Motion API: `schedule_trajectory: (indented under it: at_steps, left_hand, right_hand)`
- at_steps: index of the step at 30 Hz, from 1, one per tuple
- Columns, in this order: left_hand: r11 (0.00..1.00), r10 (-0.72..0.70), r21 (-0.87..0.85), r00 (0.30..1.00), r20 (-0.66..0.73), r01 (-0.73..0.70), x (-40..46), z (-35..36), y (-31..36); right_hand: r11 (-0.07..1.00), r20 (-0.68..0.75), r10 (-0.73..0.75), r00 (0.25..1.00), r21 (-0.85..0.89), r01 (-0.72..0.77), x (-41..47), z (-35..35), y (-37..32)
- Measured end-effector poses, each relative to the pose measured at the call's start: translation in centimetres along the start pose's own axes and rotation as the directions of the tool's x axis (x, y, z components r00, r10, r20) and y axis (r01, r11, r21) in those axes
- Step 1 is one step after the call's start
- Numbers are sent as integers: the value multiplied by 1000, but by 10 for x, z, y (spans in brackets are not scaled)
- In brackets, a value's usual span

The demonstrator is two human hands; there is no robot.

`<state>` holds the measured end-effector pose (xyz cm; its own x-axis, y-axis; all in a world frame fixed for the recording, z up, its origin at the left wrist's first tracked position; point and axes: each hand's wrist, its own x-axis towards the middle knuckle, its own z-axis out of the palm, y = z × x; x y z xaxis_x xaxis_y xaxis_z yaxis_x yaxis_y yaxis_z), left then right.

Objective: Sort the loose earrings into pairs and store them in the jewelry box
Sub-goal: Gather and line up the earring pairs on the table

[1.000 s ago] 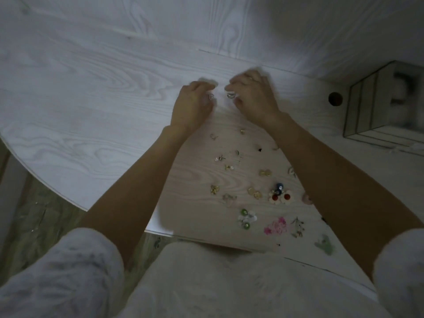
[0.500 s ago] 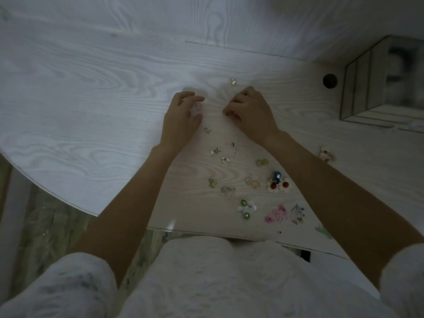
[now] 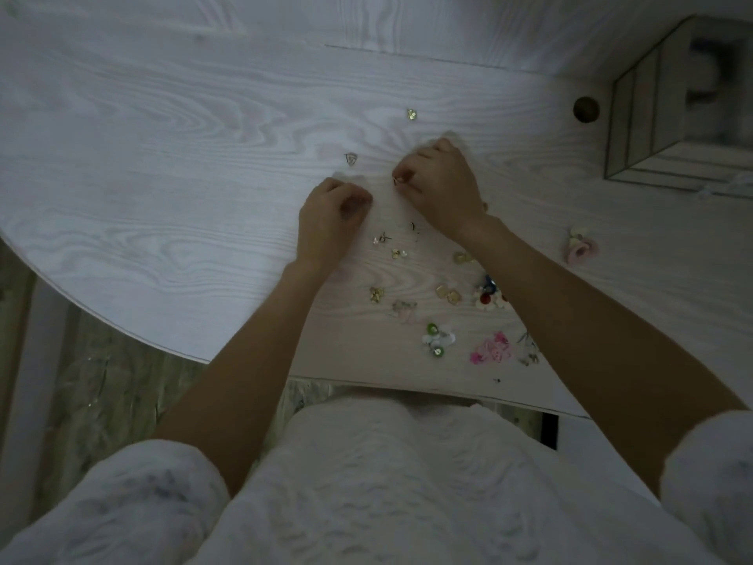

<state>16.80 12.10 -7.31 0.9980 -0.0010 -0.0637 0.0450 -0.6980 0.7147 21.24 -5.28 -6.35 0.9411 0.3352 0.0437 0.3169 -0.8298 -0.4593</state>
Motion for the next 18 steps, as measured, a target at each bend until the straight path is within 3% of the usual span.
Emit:
schedule_trajectory:
  at_steps: [7, 11, 15, 18]
  left_hand:
    - [999, -45, 9, 999, -29, 46, -4, -2, 1]
    - [995, -98, -15, 994, -55, 97, -7, -5, -1]
    - [988, -138, -80, 985, -98, 131, -11, -9, -6]
    - [991, -117, -71, 987, -111, 109, -13, -10, -4]
  right_hand:
    - [991, -93, 133, 987, 34, -130, -5, -6, 17]
    - [984, -51, 179, 982, 11, -179, 10, -6, 12]
    - [996, -18, 85, 996, 23, -84, 26, 0, -14]
    - [996, 107, -64, 992, 70, 57, 43, 9, -36]
